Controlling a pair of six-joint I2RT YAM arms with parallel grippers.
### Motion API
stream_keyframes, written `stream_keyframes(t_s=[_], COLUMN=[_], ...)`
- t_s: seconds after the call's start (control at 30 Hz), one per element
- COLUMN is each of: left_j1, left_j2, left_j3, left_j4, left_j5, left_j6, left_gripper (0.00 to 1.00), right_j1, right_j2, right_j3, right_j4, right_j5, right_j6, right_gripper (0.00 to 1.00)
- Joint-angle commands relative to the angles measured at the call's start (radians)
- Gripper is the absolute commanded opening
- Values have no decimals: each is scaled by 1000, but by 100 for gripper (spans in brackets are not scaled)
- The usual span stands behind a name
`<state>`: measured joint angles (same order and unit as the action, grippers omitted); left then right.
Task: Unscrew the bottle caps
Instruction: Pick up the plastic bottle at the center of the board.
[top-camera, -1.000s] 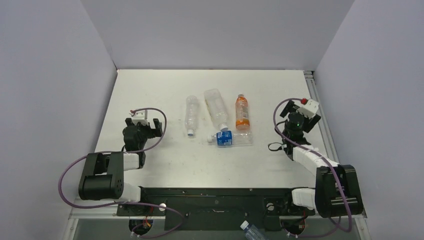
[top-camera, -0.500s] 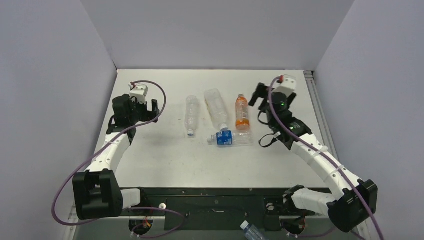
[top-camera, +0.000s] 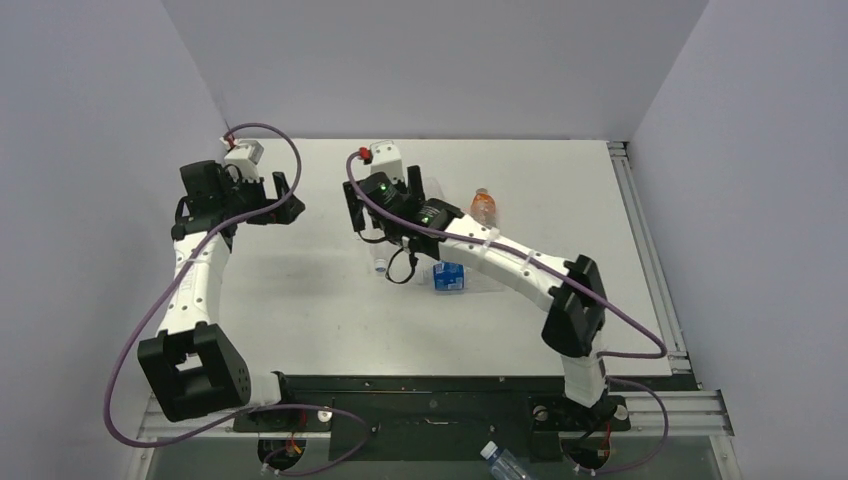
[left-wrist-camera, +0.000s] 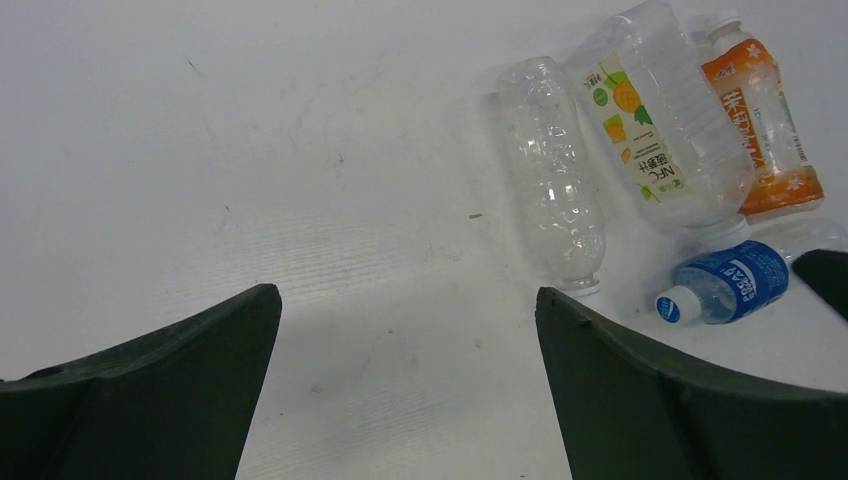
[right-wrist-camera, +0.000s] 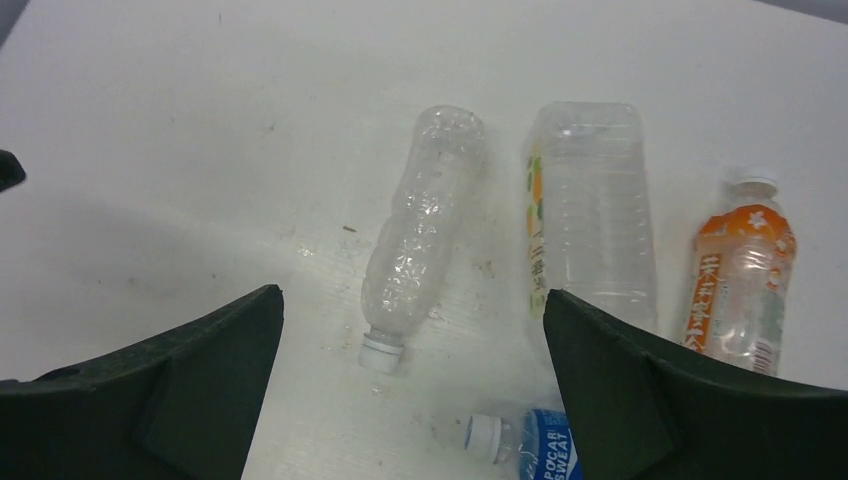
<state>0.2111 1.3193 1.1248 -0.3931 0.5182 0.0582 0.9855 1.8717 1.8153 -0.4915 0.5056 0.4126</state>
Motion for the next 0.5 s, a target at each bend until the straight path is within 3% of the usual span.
stream_keyframes(t_s=[0.0, 0.47], left_j1=[60, 80], left_j2=[91, 127], left_j3=[104, 164], left_j4=[-99, -135], left_j5=[189, 235], left_j6=[-52, -17], left_gripper=[97, 97], right_j1=[-7, -111], right_j2=[125, 410], right_j3=[171, 315], right_j4=[-120, -103], right_j5=[-84, -233], right_j6=[-17, 42], right_gripper=[98, 91])
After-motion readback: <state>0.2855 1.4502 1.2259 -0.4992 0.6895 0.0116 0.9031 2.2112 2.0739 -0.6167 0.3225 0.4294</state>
